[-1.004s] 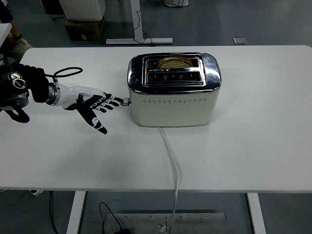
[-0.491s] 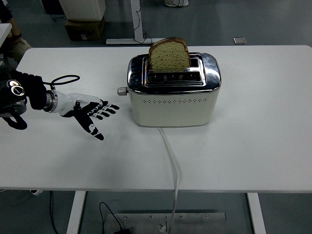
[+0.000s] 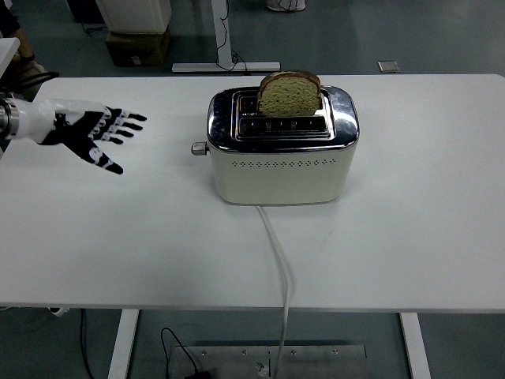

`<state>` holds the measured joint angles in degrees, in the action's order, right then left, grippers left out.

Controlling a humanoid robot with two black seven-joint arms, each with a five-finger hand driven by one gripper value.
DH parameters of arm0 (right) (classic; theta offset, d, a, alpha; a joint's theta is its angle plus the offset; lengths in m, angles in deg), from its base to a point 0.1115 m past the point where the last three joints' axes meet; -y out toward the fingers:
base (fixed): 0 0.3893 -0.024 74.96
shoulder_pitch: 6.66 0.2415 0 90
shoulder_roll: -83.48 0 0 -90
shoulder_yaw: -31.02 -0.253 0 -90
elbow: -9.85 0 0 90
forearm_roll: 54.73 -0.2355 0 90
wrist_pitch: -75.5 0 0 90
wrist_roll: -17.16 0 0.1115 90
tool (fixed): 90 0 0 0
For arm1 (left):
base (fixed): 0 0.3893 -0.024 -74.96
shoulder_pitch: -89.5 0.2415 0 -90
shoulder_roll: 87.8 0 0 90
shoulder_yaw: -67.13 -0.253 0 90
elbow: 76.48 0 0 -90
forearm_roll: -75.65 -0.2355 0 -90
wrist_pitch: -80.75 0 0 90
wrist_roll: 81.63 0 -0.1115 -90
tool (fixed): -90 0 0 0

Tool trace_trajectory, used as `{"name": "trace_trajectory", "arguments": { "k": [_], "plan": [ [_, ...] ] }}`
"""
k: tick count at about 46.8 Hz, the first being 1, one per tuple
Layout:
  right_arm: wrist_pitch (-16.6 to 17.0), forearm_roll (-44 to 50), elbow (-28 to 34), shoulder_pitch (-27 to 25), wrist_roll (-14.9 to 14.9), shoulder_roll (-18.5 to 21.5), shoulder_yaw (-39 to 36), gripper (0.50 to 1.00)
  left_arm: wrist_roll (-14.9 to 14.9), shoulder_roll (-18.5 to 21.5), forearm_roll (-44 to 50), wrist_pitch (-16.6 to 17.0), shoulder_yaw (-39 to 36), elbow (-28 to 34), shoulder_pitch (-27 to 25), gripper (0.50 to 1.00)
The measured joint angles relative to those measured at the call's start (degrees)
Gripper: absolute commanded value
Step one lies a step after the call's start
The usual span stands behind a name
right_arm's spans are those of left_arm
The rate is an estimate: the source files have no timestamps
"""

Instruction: Press down toaster

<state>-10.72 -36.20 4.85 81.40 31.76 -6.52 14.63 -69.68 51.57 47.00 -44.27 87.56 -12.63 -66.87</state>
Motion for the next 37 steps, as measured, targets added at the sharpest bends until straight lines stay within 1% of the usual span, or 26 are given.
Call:
{"name": "trace_trajectory", "arguments": {
  "k": [6,12,14,16,19,25,28,31,37],
  "plan": [
    [0.0,0.0,0.0,0.0,0.0,0.0,0.0,0.998,0.0,0.0,3.6,0.0,5.7,-0.6,-0.7,1.000],
    [0.0,0.0,-0.1,0.0,0.0,0.0,0.0,0.998,-0.1,-1.0,5.6,0.0,8.3,-2.8,-0.7,1.000],
    [0.0,0.0,-0.1,0.0,0.0,0.0,0.0,0.998,-0.7,-1.9,7.4,0.0,9.1,-4.2,-0.6,1.000],
    [0.0,0.0,-0.1,0.0,0.0,0.0,0.0,0.998,-1.8,-3.1,9.4,0.0,9.6,-5.8,-0.3,1.000],
    [0.1,0.0,-0.1,0.0,0.0,0.0,0.0,0.998,-4.3,-4.2,12.0,1.1,9.8,-7.6,0.0,1.000],
    [0.1,0.0,-0.1,0.0,0.0,0.0,0.0,0.998,-11.5,-6.0,18.7,3.2,10.0,-10.8,2.2,1.000],
    [0.1,0.0,-0.1,0.0,0.0,0.0,0.0,0.998,-14.1,-6.7,22.6,5.0,10.0,-12.0,2.8,1.000],
    [0.1,0.0,-0.1,0.0,0.0,0.0,0.0,0.998,-15.1,-7.2,27.2,6.8,10.0,-13.1,3.3,1.000],
    [0.1,0.0,-0.1,0.0,0.0,0.0,0.0,0.998,-15.2,-8.7,35.9,10.8,10.0,-15.7,4.3,1.000]
  ]
}}
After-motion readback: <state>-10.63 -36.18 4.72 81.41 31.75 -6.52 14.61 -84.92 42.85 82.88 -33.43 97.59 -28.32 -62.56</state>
